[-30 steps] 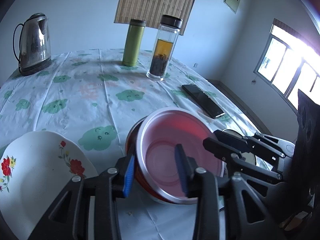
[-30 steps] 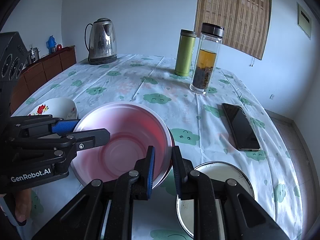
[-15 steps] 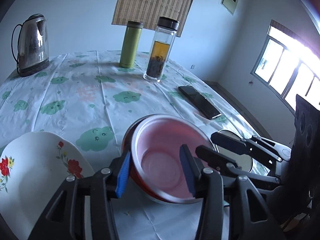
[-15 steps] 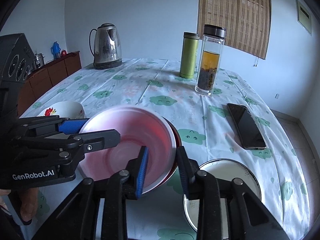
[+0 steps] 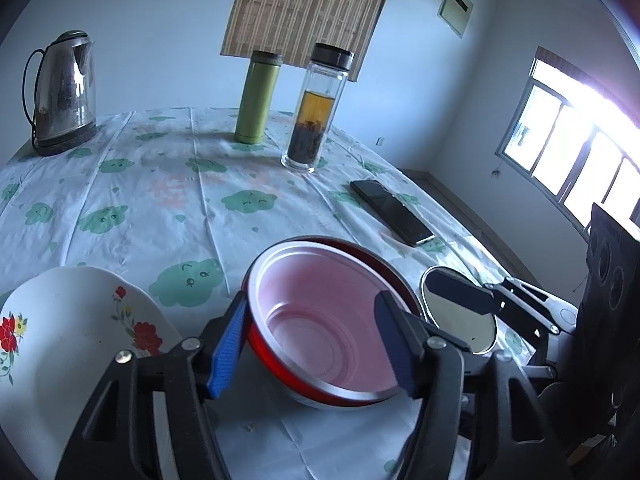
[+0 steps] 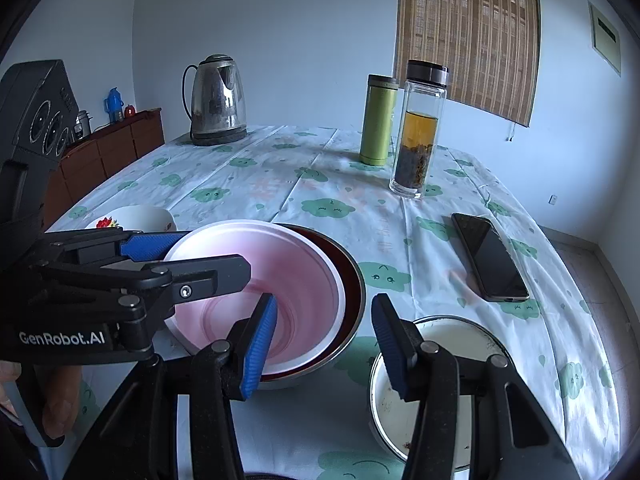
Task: Organize plates and bowls
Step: 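Open both grippers and release the pink bowl's rim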
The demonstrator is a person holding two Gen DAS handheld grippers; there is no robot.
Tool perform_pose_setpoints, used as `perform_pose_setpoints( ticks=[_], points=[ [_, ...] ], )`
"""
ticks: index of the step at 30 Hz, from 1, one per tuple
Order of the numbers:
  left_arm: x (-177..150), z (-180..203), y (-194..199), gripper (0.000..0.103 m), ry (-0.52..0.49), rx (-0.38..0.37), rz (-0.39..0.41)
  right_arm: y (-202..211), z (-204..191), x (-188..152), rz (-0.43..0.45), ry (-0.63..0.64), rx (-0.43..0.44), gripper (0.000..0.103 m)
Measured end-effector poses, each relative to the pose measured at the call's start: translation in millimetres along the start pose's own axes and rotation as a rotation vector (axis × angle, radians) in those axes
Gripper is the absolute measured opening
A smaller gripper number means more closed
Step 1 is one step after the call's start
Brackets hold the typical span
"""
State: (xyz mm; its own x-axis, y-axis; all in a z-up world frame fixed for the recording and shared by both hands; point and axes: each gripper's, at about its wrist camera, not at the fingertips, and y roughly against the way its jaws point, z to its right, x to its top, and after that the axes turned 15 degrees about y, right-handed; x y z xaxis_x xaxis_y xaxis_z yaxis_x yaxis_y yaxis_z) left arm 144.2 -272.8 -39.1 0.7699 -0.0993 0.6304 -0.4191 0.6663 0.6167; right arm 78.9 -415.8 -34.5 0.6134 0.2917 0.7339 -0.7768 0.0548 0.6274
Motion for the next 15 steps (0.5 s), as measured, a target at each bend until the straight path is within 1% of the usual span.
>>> perform_pose_setpoints(
  ticks=[2,4,15],
  points=[
    [-0.4,0.3,1.5,0.072,0.0,0.002,0.01,1.6,-0.5,-0.6,0.003,-0.001,0.001,0.052],
    [0.1,0.5,3.0,0.075,0.0,0.002,0.02,3.7,-1.0,-0.9,0.008,0.001,-0.001,0.052],
    [-1.4,1.1,4.6,0.075,-0.018,0.012,0.043,17.0,3.8,-5.8,0.031,-0.008,-0.014,0.052]
  ],
)
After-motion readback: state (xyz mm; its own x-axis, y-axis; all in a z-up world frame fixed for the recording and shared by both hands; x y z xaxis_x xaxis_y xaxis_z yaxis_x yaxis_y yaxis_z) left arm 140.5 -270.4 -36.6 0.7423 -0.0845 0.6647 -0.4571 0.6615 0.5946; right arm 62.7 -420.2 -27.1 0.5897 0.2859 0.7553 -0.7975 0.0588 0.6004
